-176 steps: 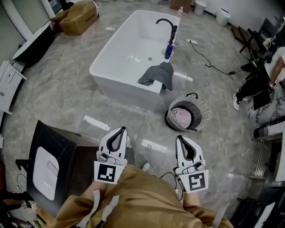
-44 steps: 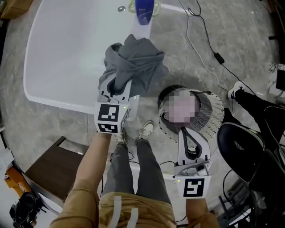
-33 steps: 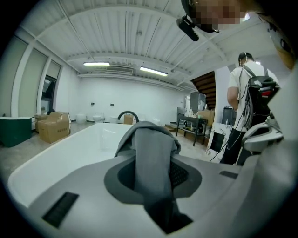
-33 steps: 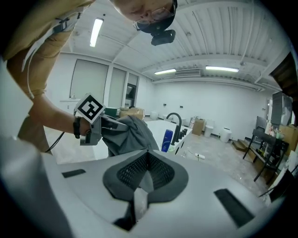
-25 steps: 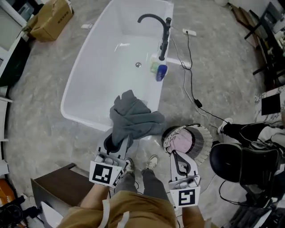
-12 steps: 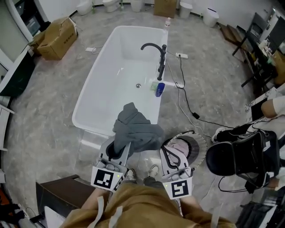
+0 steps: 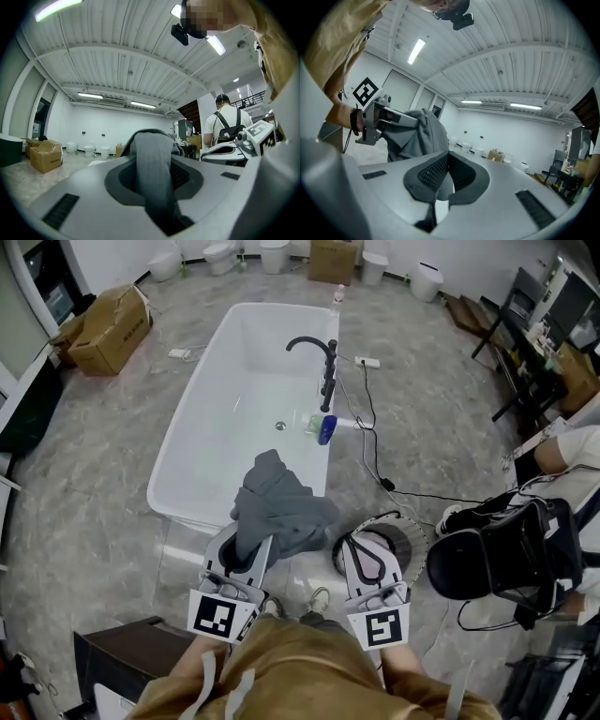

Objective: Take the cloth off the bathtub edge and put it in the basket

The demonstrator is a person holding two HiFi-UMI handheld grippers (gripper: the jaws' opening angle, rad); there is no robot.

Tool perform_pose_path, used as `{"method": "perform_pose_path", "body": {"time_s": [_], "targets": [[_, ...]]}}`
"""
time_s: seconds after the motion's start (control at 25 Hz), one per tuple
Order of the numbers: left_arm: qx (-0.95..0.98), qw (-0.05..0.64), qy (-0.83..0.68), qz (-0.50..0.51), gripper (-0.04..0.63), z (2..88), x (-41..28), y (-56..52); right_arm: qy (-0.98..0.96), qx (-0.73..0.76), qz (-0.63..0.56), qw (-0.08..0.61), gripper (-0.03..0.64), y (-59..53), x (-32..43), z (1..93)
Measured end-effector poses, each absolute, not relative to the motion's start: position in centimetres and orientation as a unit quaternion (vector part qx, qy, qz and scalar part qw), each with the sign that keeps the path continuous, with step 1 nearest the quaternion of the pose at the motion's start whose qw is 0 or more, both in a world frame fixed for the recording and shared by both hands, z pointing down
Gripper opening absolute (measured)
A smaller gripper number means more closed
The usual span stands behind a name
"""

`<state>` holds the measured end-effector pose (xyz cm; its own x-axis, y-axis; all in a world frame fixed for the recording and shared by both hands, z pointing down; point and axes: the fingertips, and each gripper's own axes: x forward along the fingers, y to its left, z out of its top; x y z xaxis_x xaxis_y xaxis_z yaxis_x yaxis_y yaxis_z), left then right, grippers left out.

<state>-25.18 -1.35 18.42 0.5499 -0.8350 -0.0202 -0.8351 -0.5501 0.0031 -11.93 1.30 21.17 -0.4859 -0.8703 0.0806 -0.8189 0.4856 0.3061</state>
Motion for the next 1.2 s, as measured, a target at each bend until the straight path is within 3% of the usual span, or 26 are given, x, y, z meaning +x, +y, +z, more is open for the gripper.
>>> {"method": "perform_pose_path", "body": {"time_s": [0.56, 0.92, 1.2], "targets": [[-0.941, -0.017, 0.337, 0.043, 0.100, 18.7, -22.8, -0.3, -0.743, 0.647, -0.084, 0.147, 0.006, 8.5, -7.8, 20.8], [-0.964, -0.030, 0.260, 0.048, 0.100, 18.9, -10.6, 3.9, -0.671, 0.724, -0.064, 0.146, 0.006, 17.4, 4.6, 21.8], [-0.960, -0.053, 0.272, 0.039, 0.100, 18.5, -2.5, 3.2, -0.671, 0.728, -0.052, 0.129, 0.006, 18.0, 13.1, 20.0]]}}
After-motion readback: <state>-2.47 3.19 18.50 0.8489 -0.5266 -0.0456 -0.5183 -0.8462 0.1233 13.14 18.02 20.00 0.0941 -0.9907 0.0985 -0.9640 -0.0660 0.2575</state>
